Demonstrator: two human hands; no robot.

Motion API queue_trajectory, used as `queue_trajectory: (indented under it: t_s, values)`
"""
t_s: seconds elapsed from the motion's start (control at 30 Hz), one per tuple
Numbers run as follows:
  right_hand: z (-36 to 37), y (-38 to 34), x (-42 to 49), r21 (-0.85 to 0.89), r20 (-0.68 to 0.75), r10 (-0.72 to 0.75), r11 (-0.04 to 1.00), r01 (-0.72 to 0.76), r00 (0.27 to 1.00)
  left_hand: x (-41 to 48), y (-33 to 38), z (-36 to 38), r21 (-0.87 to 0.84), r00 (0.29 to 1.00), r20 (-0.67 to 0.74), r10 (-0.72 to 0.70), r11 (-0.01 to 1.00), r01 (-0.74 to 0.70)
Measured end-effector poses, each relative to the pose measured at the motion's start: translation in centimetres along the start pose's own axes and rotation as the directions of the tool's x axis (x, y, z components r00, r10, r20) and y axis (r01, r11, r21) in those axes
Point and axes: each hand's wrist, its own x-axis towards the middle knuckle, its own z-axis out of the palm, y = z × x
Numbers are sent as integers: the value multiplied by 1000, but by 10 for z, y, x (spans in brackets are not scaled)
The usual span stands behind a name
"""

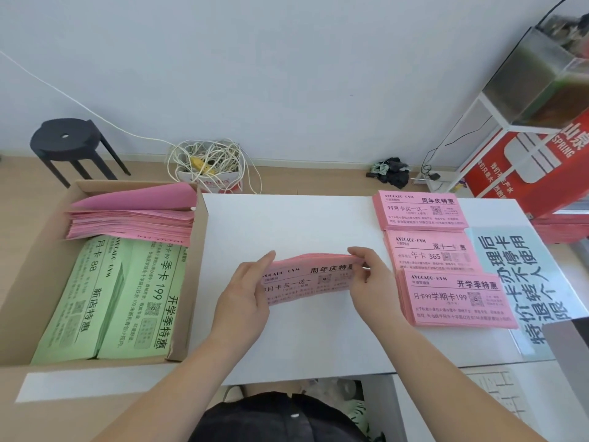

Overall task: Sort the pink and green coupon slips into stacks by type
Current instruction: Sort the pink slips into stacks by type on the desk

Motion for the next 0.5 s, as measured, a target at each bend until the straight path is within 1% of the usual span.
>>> queue_trajectory:
  t_s: [0.17, 0.27, 0.33, 0.37, 0.43, 0.5]
  values:
    - [2, -3, -1, -11, -5, -21, 1000, 20, 1000, -2, -5, -5, 13, 999, 21, -26, 1000, 26]
    - [0, -8, 1, -126, 36, -40, 991, 44, 999, -2, -5, -7, -6, 996, 49, -79, 997, 80]
    - [-4, -11, 3, -228, 76, -42, 972, 59, 996, 4, -1, -7, 4, 995, 63, -82, 997, 81]
    - [-8, -11, 4, -250, 83, -41, 966, 61, 996, 7, 3, -6, 6, 993, 78, -88, 996, 88]
    - [-18, -6, 4, -239, 57, -37, 970, 49, 998, 15, 12, -3, -29, 985, 113, -127, 991, 131]
    - [-32, 1, 4, -196, 13, -13, 981, 16, 1000, 22, 24, 4, -105, 969, 176, -173, 976, 193]
